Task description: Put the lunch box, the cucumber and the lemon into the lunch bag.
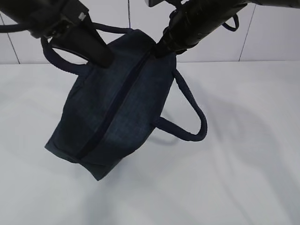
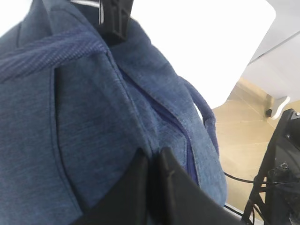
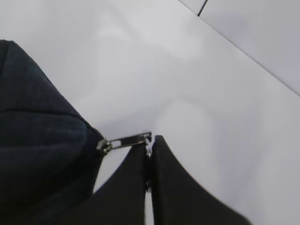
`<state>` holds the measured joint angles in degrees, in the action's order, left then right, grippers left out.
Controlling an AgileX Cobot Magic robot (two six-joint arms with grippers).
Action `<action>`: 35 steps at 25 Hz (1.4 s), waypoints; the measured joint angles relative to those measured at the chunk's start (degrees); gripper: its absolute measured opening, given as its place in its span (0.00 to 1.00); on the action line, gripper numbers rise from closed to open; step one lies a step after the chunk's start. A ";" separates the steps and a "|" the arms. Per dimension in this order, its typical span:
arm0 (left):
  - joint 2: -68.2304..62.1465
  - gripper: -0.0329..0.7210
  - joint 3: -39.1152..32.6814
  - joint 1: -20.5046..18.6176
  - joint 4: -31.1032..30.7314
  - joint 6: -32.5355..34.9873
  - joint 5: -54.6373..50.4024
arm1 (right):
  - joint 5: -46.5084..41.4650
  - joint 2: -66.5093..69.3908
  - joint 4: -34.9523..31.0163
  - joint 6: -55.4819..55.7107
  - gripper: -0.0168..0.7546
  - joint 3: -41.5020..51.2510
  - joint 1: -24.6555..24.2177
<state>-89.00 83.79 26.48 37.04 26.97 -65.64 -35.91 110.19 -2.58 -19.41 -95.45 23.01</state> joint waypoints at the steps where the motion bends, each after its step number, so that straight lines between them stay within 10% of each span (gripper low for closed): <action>1: 0.64 0.04 -0.12 0.00 -0.09 0.00 0.23 | 0.09 0.00 -0.26 0.00 0.02 -0.11 0.00; 35: -1.41 0.04 -0.34 -0.10 1.10 -1.49 -0.01 | -3.48 2.89 -4.63 -0.60 0.09 -6.99 -1.25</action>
<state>-90.42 83.45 26.37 38.14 25.47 -65.66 -39.39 113.08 -7.21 -20.01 -102.44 21.76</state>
